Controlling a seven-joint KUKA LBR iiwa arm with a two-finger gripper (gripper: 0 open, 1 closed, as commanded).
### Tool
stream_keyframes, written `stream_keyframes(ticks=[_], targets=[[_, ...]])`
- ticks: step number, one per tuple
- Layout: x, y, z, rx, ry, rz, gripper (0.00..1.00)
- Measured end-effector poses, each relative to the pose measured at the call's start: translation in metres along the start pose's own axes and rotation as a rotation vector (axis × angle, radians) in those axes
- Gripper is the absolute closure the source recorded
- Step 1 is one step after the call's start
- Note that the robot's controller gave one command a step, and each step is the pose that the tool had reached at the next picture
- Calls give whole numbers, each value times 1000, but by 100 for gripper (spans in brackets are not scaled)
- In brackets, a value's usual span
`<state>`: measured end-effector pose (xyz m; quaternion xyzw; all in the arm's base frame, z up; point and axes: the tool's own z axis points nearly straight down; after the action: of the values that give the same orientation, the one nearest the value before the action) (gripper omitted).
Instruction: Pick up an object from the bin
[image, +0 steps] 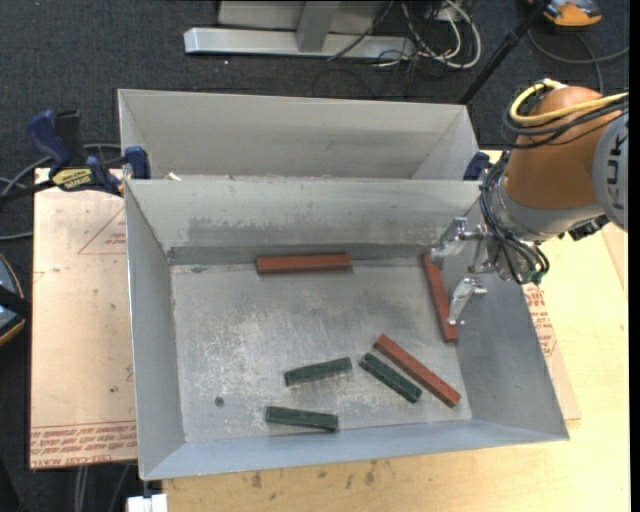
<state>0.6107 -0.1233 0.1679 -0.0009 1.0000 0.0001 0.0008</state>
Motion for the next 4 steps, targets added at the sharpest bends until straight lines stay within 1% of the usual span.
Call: stream_keyframes(ticks=[1, 2, 3, 4], targets=[[0, 0, 0, 0, 0, 0, 0], [16, 2, 32, 1, -7, -61, 0], [51, 85, 89, 2, -15, -148, 100], [51, 85, 89, 2, -15, -148, 100]])
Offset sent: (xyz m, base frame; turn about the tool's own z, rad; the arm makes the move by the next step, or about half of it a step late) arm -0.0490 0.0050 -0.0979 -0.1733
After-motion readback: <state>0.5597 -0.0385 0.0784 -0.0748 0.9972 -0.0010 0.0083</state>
